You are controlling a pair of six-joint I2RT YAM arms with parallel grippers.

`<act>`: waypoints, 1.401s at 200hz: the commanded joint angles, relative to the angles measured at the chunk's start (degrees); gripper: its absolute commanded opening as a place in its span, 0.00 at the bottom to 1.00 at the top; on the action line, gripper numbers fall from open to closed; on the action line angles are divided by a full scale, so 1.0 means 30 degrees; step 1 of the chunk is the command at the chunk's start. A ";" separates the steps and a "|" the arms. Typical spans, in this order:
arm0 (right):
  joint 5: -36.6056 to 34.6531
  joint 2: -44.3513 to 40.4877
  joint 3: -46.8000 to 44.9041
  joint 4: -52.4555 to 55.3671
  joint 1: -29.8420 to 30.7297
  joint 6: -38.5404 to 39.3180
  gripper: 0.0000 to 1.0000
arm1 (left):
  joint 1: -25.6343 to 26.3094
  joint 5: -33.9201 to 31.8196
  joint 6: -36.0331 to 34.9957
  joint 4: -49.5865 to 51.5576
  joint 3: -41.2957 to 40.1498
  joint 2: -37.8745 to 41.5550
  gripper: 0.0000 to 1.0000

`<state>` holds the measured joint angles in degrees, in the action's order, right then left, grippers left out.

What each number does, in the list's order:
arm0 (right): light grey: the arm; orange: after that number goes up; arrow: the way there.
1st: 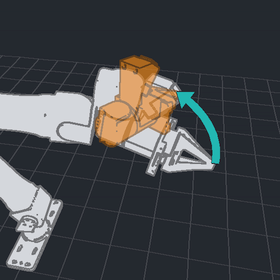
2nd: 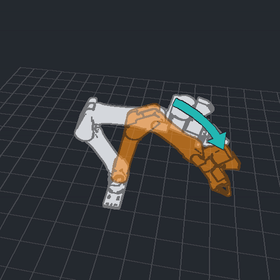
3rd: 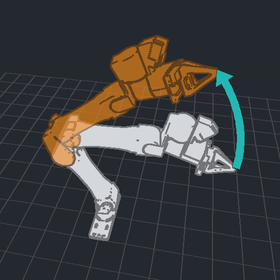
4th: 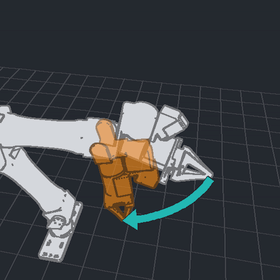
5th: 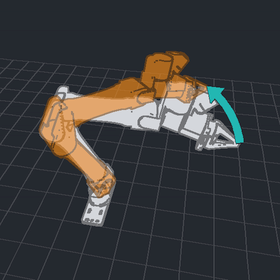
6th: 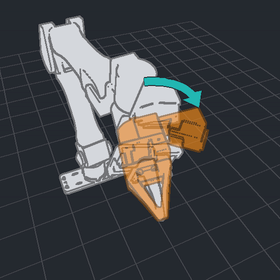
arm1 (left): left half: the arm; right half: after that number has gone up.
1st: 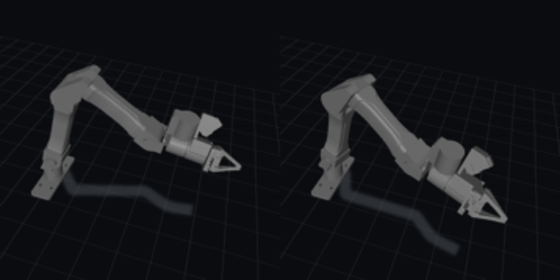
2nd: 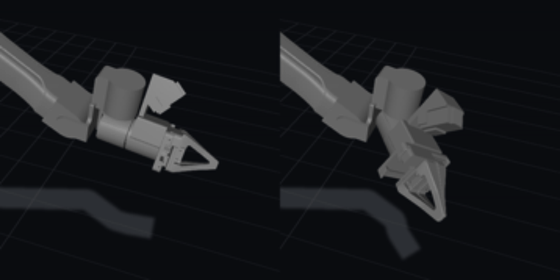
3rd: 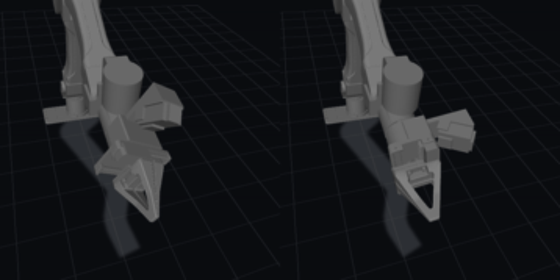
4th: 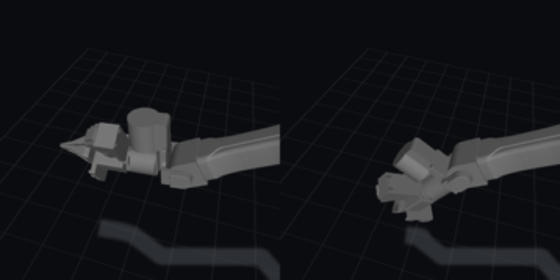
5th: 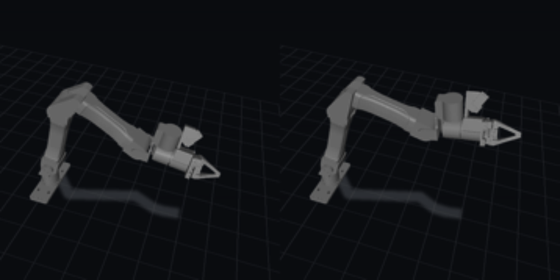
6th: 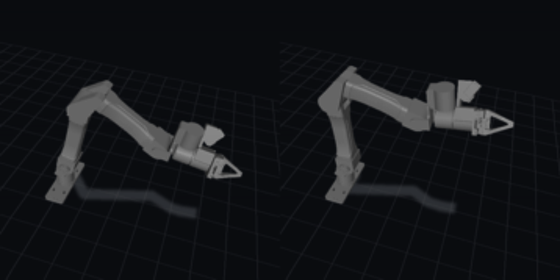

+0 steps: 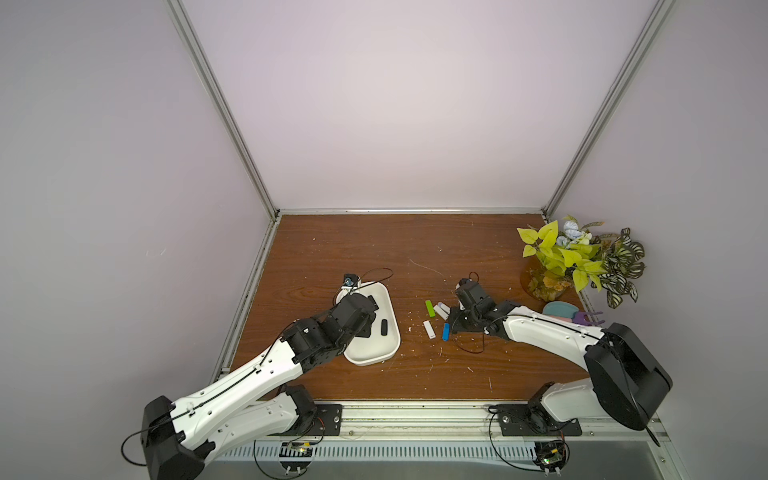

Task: Put the usb flash drive into the storage box
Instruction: Pick up the USB flash from the center of the board.

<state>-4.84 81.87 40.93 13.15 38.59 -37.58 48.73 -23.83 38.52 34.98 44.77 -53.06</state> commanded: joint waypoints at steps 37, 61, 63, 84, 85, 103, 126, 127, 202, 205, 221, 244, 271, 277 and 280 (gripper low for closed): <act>-0.0719 0.0887 0.0301 0.0038 0.0379 -0.0495 0.38 | -0.0196 -0.0216 -0.0320 0.0443 -0.0201 -0.0112 0.51; -0.0781 0.1155 0.0391 0.0276 0.0467 -0.0394 0.37 | -0.0191 -0.0145 -0.0360 0.0452 -0.0190 -0.0192 0.51; -0.0801 0.1180 0.0383 0.0276 0.0482 -0.0363 0.37 | -0.0197 -0.0142 -0.0360 0.0442 -0.0189 -0.0187 0.51; -0.0878 0.1490 0.0420 0.0455 0.0518 -0.0223 0.36 | -0.0200 -0.0170 -0.0352 0.0455 -0.0197 -0.0215 0.51; -0.0877 0.1500 0.0420 0.0453 0.0522 -0.0220 0.36 | -0.0194 -0.0170 -0.0356 0.0447 -0.0193 -0.0215 0.51; -0.1051 0.1682 0.0479 0.0568 0.0570 -0.0158 0.33 | -0.0212 -0.0200 -0.0355 0.0446 -0.0233 -0.0244 0.52; -0.1195 0.1656 0.0449 0.0696 0.0642 -0.0092 0.27 | -0.0215 -0.0135 -0.0338 0.0439 -0.0213 -0.0331 0.52; -0.1195 0.1656 0.0449 0.0696 0.0642 -0.0092 0.27 | -0.0216 -0.0138 -0.0335 0.0439 -0.0216 -0.0346 0.52; -0.1844 0.1532 0.0595 0.1444 0.0729 0.0194 0.31 | -0.0193 -0.0090 -0.0342 0.0454 -0.0221 -0.0474 0.52; -0.1843 0.1539 0.0596 0.1447 0.0727 0.0208 0.31 | -0.0200 -0.0105 -0.0351 0.0441 -0.0207 -0.0478 0.52; -0.1817 0.1599 0.0567 0.1447 0.0758 0.0194 0.35 | -0.0203 -0.0097 -0.0360 0.0454 -0.0219 -0.0499 0.52; -0.1764 0.1757 0.0639 0.1517 0.0809 0.0249 0.35 | -0.0200 -0.0053 -0.0360 0.0454 -0.0211 -0.0537 0.52; -0.1726 0.2159 0.1094 0.2273 0.1007 0.0692 0.34 | -0.0195 0.0004 -0.0411 0.0439 -0.0214 -0.0625 0.52; -0.1830 0.2339 0.1322 0.2653 0.1093 0.0871 0.34 | -0.0198 0.0004 -0.0389 0.0443 -0.0219 -0.0625 0.52; -0.1908 0.2420 0.1423 0.2814 0.1109 0.0919 0.34 | -0.0193 0.0005 -0.0393 0.0439 -0.0218 -0.0625 0.52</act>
<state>-9.30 86.89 43.00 15.90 41.10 -36.67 48.73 -23.66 38.48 34.98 44.71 -54.74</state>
